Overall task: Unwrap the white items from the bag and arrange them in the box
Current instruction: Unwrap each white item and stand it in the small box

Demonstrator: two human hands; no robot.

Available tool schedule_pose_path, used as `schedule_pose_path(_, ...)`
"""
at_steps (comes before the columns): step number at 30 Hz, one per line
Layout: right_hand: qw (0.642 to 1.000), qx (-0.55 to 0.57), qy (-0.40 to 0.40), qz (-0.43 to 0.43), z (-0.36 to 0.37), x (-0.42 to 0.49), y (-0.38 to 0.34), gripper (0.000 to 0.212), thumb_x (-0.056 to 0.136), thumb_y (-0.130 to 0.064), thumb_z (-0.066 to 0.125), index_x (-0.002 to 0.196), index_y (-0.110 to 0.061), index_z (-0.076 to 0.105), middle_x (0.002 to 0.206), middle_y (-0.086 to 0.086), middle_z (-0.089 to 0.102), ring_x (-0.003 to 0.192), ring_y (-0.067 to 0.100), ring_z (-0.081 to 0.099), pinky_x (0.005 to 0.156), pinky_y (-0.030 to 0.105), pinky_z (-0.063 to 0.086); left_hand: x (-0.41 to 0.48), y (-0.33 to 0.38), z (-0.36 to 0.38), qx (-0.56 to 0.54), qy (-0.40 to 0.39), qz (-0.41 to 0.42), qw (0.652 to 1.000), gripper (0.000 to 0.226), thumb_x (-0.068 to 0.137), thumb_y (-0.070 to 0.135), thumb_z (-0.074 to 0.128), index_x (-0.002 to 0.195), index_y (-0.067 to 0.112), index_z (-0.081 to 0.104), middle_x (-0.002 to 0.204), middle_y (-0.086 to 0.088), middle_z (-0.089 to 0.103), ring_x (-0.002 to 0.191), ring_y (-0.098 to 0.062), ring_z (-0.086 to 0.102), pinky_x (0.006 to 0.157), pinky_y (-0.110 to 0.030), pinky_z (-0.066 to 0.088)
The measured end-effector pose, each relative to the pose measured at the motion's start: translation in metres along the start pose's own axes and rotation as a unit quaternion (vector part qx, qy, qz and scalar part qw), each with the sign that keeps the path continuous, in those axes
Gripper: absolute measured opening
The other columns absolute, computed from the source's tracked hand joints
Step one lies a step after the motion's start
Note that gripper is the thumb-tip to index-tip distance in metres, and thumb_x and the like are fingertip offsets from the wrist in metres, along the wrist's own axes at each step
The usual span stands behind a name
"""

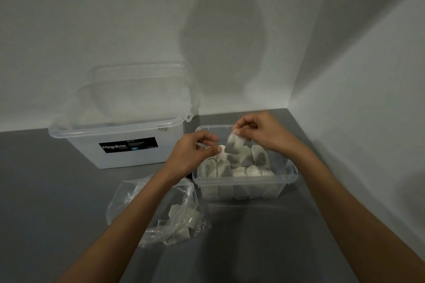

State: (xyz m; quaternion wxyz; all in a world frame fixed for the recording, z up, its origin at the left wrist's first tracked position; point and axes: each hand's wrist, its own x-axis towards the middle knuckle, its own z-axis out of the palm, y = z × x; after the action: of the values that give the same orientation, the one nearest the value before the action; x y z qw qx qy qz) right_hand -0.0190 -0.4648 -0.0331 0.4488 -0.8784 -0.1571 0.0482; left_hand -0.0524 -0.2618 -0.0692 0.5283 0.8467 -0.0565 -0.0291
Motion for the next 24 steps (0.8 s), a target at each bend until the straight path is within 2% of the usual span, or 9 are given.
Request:
schedule_pose_path(1, 0.999, -0.04, -0.019, 0.007, 0.0, 0.002, 0.005, 0.006, 0.088, -0.013, 0.065, 0.089, -0.015, 0.071, 0.071, -0.006, 0.064, 0.068, 0.01, 0.059, 0.07, 0.027, 0.052, 0.0, -0.003, 0.0, 0.009, 0.008, -0.003, 1.0, 0.021, 0.081, 0.024, 0.074, 0.101, 0.02, 0.068, 0.092, 0.005, 0.069, 0.087, -0.015, 0.067, 0.082, -0.029, 0.056)
schedule_pose_path(3, 0.992, -0.111, -0.058, 0.023, 0.005, 0.006, 0.015, 0.007, 0.088, -0.014, 0.064, 0.088, -0.016, 0.071, 0.069, -0.009, 0.062, 0.065, 0.009, 0.056, 0.067, 0.025, 0.048, 0.0, -0.006, 0.0, 0.019, 0.019, -0.005, 1.0, 0.019, 0.082, 0.021, 0.072, 0.101, 0.019, 0.069, 0.091, 0.004, 0.069, 0.087, -0.015, 0.067, 0.083, -0.029, 0.056)
schedule_pose_path(8, 0.979, -0.133, -0.137, 0.076, 0.026, 0.021, 0.035, 0.01, 0.091, -0.014, 0.06, 0.097, -0.015, 0.069, 0.073, -0.013, 0.055, 0.066, 0.002, 0.051, 0.058, 0.016, 0.037, 0.0, -0.006, 0.0, 0.018, 0.02, -0.005, 1.0, 0.013, 0.085, 0.019, 0.069, 0.097, 0.022, 0.068, 0.09, 0.005, 0.069, 0.082, -0.01, 0.068, 0.079, -0.023, 0.055)
schedule_pose_path(12, 0.961, -0.127, -0.175, 0.172, 0.041, 0.035, 0.055, 0.014, 0.092, -0.007, 0.056, 0.097, -0.012, 0.068, 0.074, 0.001, 0.06, 0.063, 0.01, 0.053, 0.057, 0.021, 0.046, -0.002, -0.006, -0.002, 0.009, 0.018, -0.002, 1.0, 0.014, 0.086, 0.019, 0.068, 0.1, 0.02, 0.068, 0.089, 0.004, 0.068, 0.082, -0.013, 0.068, 0.081, -0.027, 0.056)
schedule_pose_path(15, 0.962, -0.13, -0.158, 0.181, 0.048, 0.039, 0.063, 0.017, 0.092, -0.002, 0.054, 0.099, -0.008, 0.069, 0.074, 0.004, 0.059, 0.064, 0.014, 0.055, 0.054, 0.023, 0.048, -0.003, -0.008, -0.006, 0.001, 0.022, -0.008, 1.0, 0.015, 0.086, 0.018, 0.067, 0.101, 0.018, 0.068, 0.087, 0.004, 0.068, 0.081, -0.014, 0.068, 0.082, -0.029, 0.056)
schedule_pose_path(17, 0.965, -0.152, -0.139, 0.162, 0.051, 0.039, 0.062, 0.018, 0.092, -0.002, 0.055, 0.102, -0.006, 0.069, 0.082, 0.004, 0.061, 0.07, 0.016, 0.058, 0.055, 0.021, 0.048, -0.004, -0.011, -0.009, 0.0, 0.025, -0.01, 1.0, 0.016, 0.087, 0.018, 0.067, 0.103, 0.017, 0.068, 0.088, 0.004, 0.068, 0.081, -0.013, 0.068, 0.081, -0.029, 0.056)
schedule_pose_path(21, 0.96, -0.206, -0.124, 0.144, 0.053, 0.037, 0.058, 0.023, 0.09, -0.002, 0.056, 0.11, -0.007, 0.067, 0.102, 0.005, 0.061, 0.087, 0.017, 0.056, 0.074, 0.024, 0.046, -0.006, -0.013, -0.016, -0.007, 0.031, -0.018, 0.999, 0.016, 0.087, 0.019, 0.066, 0.104, 0.018, 0.068, 0.089, 0.003, 0.068, 0.081, -0.015, 0.068, 0.076, -0.024, 0.057)
schedule_pose_path(24, 0.96, -0.228, -0.1, 0.128, 0.048, 0.034, 0.051, 0.022, 0.091, -0.006, 0.056, 0.111, -0.007, 0.066, 0.115, 0.009, 0.064, 0.097, 0.02, 0.059, 0.08, 0.025, 0.043, -0.008, -0.013, -0.021, -0.006, 0.031, -0.021, 0.999, 0.016, 0.087, 0.02, 0.067, 0.103, 0.019, 0.068, 0.09, 0.003, 0.069, 0.082, -0.013, 0.068, 0.079, -0.027, 0.056)
